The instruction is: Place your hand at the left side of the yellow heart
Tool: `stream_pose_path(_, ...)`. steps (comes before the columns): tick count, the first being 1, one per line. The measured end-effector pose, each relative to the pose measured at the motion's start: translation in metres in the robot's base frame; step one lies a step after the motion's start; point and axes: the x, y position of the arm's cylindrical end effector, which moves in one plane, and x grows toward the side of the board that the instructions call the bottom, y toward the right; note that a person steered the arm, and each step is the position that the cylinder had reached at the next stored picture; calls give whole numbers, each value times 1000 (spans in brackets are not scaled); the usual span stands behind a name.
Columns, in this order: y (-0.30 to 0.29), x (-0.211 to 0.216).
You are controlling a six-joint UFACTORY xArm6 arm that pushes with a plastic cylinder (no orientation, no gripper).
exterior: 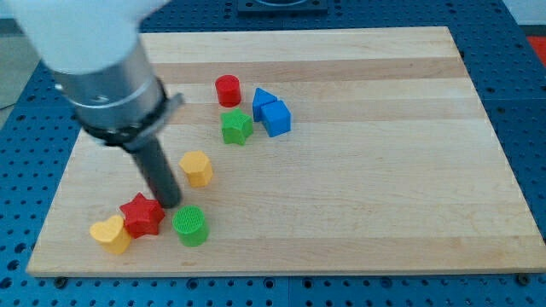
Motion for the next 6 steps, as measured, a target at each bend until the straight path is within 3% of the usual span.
stream_pose_path(1, 41, 0)
stream_pose_path(4, -44, -35)
stream_pose_path(5, -48, -68)
stream_pose_path(6, -48, -54)
